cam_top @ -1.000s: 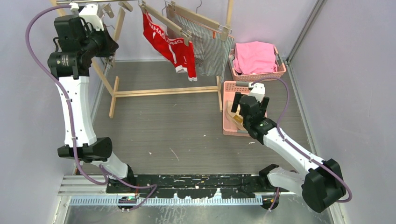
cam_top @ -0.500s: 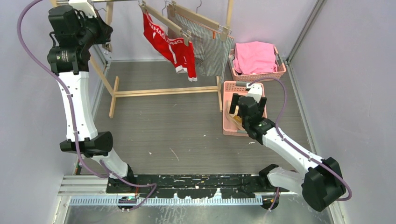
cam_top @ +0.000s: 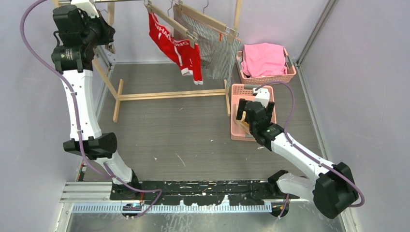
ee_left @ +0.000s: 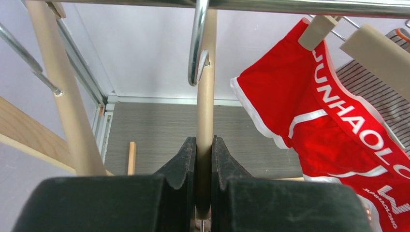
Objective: Remove the underwear clipped to the hanger
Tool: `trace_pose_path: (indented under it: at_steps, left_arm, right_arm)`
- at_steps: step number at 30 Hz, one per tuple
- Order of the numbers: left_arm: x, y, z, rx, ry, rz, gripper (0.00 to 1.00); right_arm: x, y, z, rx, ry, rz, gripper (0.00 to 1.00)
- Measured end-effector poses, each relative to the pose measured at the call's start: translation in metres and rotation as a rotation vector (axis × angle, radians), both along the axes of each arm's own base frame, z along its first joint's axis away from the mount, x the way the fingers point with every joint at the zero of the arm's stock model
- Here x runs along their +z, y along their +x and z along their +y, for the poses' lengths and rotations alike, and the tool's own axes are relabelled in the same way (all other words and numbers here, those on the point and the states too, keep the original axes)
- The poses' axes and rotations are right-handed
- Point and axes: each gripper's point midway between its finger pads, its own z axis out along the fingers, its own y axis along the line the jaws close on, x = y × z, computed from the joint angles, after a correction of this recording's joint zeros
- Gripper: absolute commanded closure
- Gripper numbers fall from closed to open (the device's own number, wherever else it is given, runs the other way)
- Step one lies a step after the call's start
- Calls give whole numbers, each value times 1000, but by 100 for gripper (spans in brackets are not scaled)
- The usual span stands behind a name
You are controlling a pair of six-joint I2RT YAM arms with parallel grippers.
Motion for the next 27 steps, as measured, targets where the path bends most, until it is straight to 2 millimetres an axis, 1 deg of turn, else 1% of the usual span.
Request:
trace_pose_path:
  at_steps: [7, 8, 11, 13, 14, 15, 17, 19, 20, 21, 23, 24, 27]
  left_arm:
    - [-16, 19, 5, 8, -3, 31, 100]
    - [-15, 21, 5, 3, -3, 24, 95]
    - [-15, 21, 3, -5, -6, 23, 68]
    - [-19, 20, 3, -8, -7, 35, 53]
    - [-23, 19, 3, -8, -7, 44, 50]
    - [-26, 19, 3, -8, -6, 51, 49]
    - [-32, 16, 3, -6, -11, 69, 49]
    - [-32, 11, 3, -5, -12, 71, 49]
    - [-27, 7, 3, -3, -10, 61, 49]
    - [-22, 3, 3, -2, -8, 49, 47]
    - [-7, -9, 3, 5, -2, 15, 29]
    - [2, -15, 2, 8, 3, -8, 27]
    - [34, -42, 1, 16, 15, -86, 26]
  right_arm:
    - [-3, -3, 9, 32, 4, 5, 0]
    - [-3, -3, 10, 38, 4, 6, 0]
    - [-3, -3, 15, 52, 8, 4, 0]
    - [-4, -4, 19, 64, 8, 4, 0]
    - [-4, -4, 21, 69, 8, 4, 0]
    - [-4, -4, 23, 76, 8, 3, 0]
    - [-5, -6, 27, 89, 5, 4, 0]
    - [-7, -7, 31, 102, -1, 6, 0]
    - [-7, -8, 33, 108, -4, 6, 0]
    - [-7, -8, 34, 111, -7, 6, 0]
    - [-6, -9, 36, 118, -13, 3, 0]
    - [-6, -10, 37, 120, -18, 1, 0]
    - [-4, -11, 38, 122, -35, -6, 0]
